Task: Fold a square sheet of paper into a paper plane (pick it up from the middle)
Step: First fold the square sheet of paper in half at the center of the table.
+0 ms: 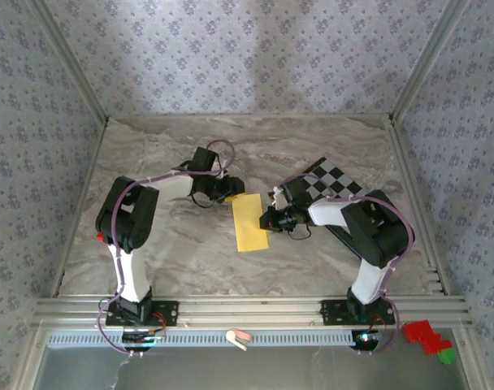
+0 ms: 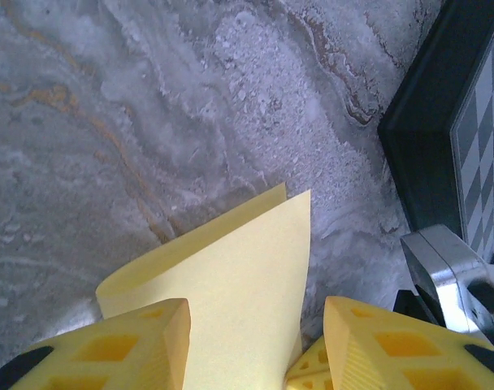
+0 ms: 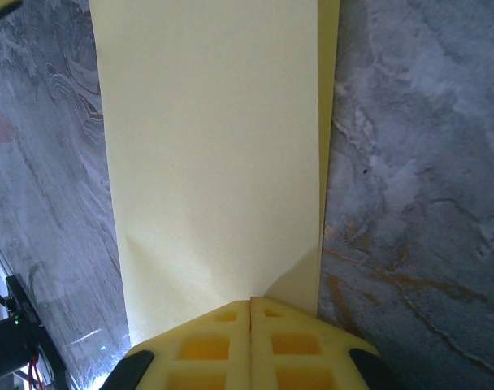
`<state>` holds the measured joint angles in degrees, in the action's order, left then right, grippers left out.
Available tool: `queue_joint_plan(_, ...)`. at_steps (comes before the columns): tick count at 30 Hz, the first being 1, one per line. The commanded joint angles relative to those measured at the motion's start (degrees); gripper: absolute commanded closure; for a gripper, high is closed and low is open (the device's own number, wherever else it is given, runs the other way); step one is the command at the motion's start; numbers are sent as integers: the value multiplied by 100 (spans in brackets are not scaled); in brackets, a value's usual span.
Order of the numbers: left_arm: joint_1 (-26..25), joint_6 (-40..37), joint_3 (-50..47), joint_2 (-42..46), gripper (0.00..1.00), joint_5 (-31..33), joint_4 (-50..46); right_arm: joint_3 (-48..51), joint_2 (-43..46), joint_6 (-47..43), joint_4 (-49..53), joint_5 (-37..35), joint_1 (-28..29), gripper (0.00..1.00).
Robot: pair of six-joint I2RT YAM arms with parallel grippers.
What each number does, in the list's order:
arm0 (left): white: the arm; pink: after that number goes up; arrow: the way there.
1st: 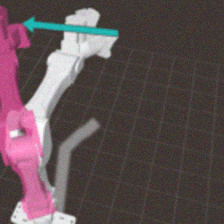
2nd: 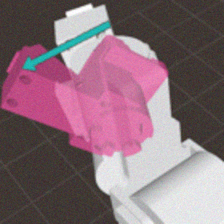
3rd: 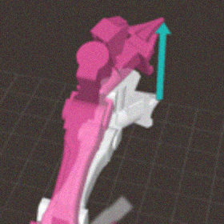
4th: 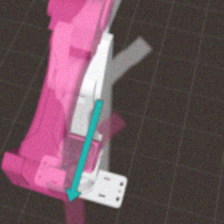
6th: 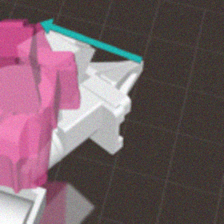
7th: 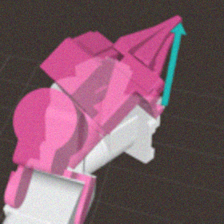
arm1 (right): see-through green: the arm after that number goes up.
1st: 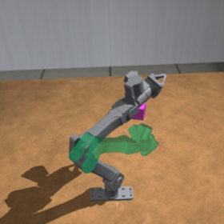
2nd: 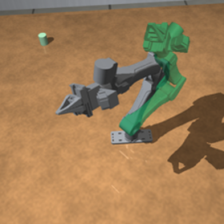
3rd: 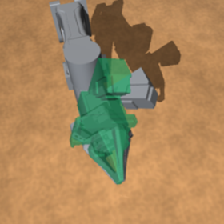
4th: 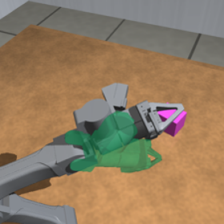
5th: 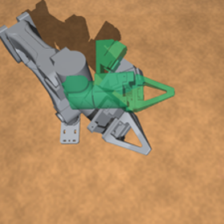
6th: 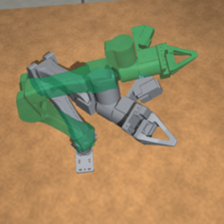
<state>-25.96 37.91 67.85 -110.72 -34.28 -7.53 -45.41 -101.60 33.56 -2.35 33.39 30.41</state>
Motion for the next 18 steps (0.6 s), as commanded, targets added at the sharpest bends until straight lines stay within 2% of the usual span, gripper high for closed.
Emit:
queue_joint_plan(1,78,-179,149,-303,53,-43,-92,278,-281,-132,1093,-884,-63,100)
queue_joint_plan(8,214,-275,189,-470,53,-27,-138,304,-272,-144,1118,-895,-80,100)
queue_joint_plan(14,216,-279,123,27,52,40,-246,340,-246,-125,1099,-912,-84,100)
queue_joint_plan(18,29,-144,-101,369,52,6,-106,348,-235,-114,1101,-922,-88,100)
